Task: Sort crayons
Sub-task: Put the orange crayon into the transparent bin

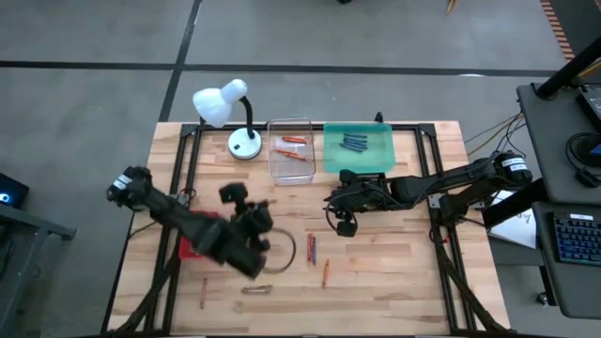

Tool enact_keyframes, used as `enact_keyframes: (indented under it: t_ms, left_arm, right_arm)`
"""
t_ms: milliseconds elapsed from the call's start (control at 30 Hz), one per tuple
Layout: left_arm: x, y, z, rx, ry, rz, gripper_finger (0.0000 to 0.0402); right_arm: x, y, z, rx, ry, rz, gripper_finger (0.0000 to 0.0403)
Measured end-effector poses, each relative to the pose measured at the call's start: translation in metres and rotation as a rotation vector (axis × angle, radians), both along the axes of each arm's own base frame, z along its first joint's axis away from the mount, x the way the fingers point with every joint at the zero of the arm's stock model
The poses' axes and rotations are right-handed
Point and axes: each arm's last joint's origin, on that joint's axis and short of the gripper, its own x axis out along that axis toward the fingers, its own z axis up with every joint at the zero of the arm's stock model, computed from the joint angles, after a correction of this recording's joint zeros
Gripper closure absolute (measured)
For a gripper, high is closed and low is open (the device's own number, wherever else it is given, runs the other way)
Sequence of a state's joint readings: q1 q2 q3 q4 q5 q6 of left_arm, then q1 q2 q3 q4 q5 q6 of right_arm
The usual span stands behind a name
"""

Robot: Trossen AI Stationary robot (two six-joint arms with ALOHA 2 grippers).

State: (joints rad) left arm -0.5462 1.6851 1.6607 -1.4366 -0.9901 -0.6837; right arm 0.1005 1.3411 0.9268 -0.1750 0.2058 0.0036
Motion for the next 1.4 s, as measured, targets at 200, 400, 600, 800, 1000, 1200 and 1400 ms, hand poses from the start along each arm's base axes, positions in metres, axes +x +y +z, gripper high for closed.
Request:
enact_keyframes:
  t_ms: [200, 400, 600, 800, 1000, 1200, 1400]
  left_arm:
    - [0.0, 0.044, 0.019, 0.019, -0.029, 0.007, 0.0402]
    - [-0.006, 0.077, 0.017, -0.084, -0.22, -0.127, 0.0402]
    - [-0.019, 0.092, -0.015, -0.186, -0.463, -0.267, 0.0402]
    - [-0.033, 0.094, -0.052, -0.228, -0.612, -0.343, 0.0401]
    - [-0.035, 0.094, -0.081, -0.185, -0.723, -0.412, 0.0401]
    - [-0.032, 0.093, -0.096, -0.171, -0.761, -0.443, 0.0401]
    - [-0.024, 0.091, -0.103, -0.171, -0.729, -0.444, 0.0401]
  right_arm:
    - [0.002, 0.0, 0.002, -0.014, -0.024, 0.011, 0.0305]
    - [0.006, 0.0, 0.009, -0.067, -0.097, 0.05, 0.03]
    - [0.014, -0.007, 0.022, -0.156, -0.241, 0.076, 0.0307]
    - [0.019, -0.014, 0.038, -0.178, -0.404, 0.055, 0.0307]
    - [0.026, -0.018, 0.039, -0.049, -0.5, 0.126, 0.0287]
    - [0.036, -0.018, 0.038, -0.001, -0.599, 0.134, 0.0269]
    - [0.041, -0.018, 0.038, -0.004, -0.654, 0.132, 0.0268]
